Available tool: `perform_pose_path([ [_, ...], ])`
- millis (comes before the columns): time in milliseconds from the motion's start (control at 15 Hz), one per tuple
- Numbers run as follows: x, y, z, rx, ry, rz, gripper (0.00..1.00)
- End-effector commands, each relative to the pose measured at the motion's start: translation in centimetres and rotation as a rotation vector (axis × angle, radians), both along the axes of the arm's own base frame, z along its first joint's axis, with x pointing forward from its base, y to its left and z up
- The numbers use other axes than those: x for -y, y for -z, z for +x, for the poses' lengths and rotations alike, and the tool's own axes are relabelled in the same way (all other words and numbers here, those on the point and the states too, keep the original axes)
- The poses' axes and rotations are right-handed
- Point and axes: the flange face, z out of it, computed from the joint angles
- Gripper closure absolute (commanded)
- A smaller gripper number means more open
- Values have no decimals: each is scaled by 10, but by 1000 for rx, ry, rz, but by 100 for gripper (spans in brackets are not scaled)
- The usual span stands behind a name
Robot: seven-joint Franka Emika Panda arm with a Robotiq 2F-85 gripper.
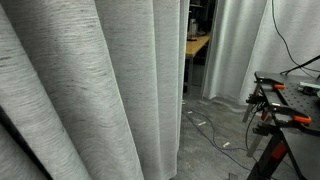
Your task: Slide the curtain to the left
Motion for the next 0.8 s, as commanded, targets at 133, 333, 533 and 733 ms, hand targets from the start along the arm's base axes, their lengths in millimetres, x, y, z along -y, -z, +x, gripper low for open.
perform_pose_path([
  [133,11,-3,-5,10,44,-6,67],
  [333,12,-5,-5,18,43,-3,89],
  [533,10,-7,-5,24,40,1,100],
  [733,3,-6,0,19,24,8,100],
])
